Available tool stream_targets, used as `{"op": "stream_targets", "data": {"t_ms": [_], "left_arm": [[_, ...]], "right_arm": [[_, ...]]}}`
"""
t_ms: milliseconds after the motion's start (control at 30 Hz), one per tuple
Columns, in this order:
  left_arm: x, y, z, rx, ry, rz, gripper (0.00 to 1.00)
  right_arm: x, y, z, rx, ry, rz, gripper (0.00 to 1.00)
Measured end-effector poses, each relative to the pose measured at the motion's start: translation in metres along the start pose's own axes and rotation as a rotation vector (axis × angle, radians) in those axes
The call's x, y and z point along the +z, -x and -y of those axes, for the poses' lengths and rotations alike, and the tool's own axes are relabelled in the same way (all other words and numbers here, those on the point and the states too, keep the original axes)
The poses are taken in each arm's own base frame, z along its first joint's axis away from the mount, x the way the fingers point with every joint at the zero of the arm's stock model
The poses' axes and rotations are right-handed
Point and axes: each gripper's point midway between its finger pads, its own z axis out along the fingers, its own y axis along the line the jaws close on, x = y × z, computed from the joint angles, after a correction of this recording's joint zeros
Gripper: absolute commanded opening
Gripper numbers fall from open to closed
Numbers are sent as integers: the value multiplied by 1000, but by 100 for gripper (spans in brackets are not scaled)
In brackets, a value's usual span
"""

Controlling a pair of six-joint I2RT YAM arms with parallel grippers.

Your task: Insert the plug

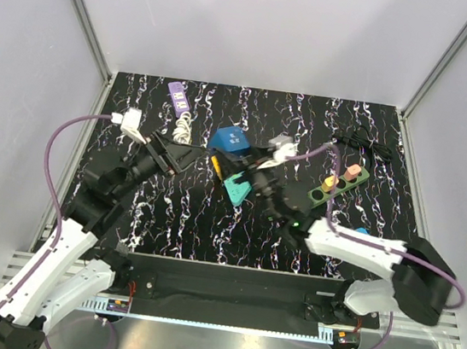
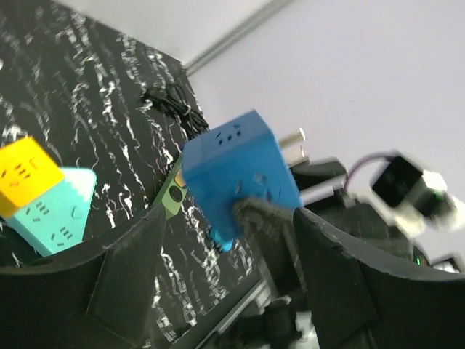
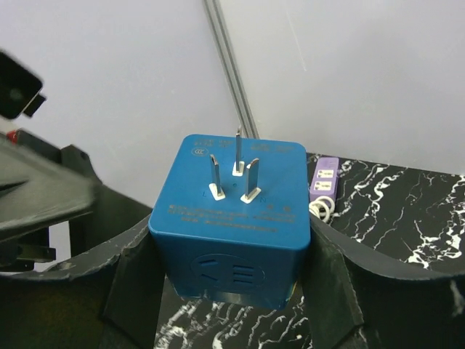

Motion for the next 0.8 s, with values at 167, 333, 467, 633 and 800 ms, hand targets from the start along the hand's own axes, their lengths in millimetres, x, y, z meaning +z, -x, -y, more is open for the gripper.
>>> {"op": "stream_targets", "data": {"t_ms": [167,333,467,633,800], "left_arm": [[-6,12,37,127,-138,-37,73],[-4,13,77,155,-355,-74,72],[1,15,94,142,-466,-87,73],[-6,20,114,152,-560,-68,73],[-12,20,121,160,-614,-55,75]], "right_arm": [[-19,49,11,168,53,73,0],[-35,78,-19,324,219,123,0],[-41,91,-37,419,316,146,0],[-40,94,-48,508,387,172,0],[-31,72,-47,541,379,129,0]]}}
